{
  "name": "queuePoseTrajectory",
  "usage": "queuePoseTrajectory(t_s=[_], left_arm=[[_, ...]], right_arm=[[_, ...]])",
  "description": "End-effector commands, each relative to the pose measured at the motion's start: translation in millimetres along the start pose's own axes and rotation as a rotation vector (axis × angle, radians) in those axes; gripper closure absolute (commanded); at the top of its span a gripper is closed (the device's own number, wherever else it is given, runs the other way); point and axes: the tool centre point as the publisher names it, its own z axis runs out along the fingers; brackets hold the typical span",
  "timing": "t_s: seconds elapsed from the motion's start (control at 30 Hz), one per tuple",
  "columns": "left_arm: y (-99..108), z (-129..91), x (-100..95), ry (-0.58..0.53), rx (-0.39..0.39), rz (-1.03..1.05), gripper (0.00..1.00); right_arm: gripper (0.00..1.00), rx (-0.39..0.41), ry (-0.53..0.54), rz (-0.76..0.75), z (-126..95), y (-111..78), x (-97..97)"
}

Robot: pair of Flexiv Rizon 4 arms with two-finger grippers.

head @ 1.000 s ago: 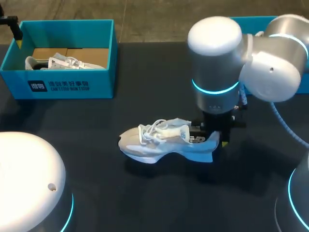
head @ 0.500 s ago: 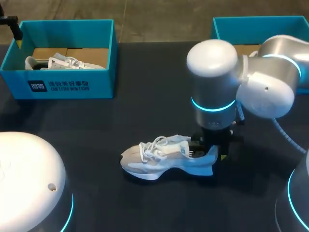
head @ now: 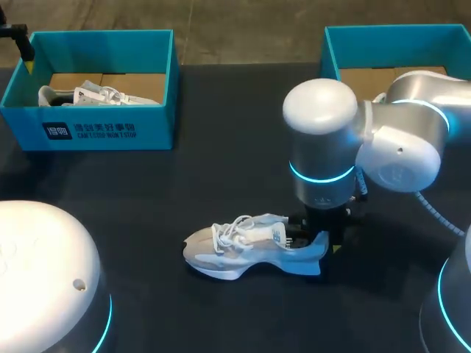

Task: Take the shoe out of the shoebox, open the shoe tongue, remove and reinsert the insole, then place the shoe into the shoebox

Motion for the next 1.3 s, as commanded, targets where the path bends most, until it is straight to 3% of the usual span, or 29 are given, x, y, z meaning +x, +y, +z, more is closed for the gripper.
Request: queuePoseTrajectory(t_s=[0.03,0.6,0.63,0.73,0.77,0.87,1.13,1.3], left_arm=[[-1,0,0.2,0.002,-0.001,0.0,0.0],[-1,0,0.2,0.002,-0.001,0.0,0.0],[-1,0,0.2,0.002,-0.001,0.0,0.0],[-1,0,0.2,0.002,-0.001,0.0,0.0],[-1,0,0.2,0.002,-0.001,0.0,0.0],[-1,0,0.2,0.002,-0.001,0.0,0.0],[-1,0,0.2,0.002,-0.001,0.0,0.0],[-1,0,0.2,0.002,-0.001,0.0,0.0]], right_arm=[[1.0,0.003,0.001,0.006,3,-1.1,1.7],[1.0,0.027,-0.013,0.025,8,-1.3,1.7],[0.96,0.027,-0.006,0.027,5,-1.8,2.0],[0.56,0.022,0.004,0.027,0,-2.4,3.1],[0.51,0.021,0.005,0.026,-2,-2.7,3.7],[0.0,0.019,0.009,0.018,-9,-4.7,5.0],[0.0,-0.031,0.077,0.008,-46,-8.6,-4.2],[0.0,-0.006,0.107,-0.016,-67,-8.9,-10.7]])
